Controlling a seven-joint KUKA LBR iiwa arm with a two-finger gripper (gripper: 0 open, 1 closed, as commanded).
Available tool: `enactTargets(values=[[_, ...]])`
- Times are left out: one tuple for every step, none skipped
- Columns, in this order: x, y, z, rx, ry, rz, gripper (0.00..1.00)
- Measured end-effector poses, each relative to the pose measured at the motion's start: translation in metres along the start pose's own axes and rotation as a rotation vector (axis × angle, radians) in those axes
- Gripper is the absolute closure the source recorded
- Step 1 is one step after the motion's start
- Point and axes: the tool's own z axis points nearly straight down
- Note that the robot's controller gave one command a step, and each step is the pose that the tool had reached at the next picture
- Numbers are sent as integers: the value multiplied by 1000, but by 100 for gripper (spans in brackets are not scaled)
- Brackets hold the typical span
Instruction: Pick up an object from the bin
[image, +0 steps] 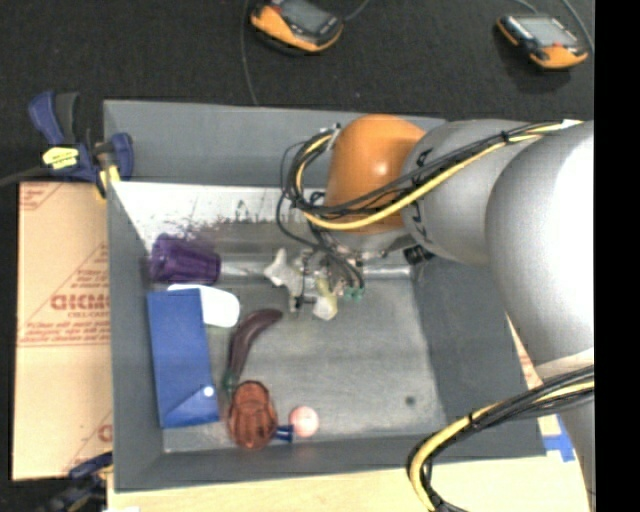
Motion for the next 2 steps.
enactTargets(values=[[-3,0,-34,-2,-11,0,100],[-2,0,-76,-1,-3,1,100]])
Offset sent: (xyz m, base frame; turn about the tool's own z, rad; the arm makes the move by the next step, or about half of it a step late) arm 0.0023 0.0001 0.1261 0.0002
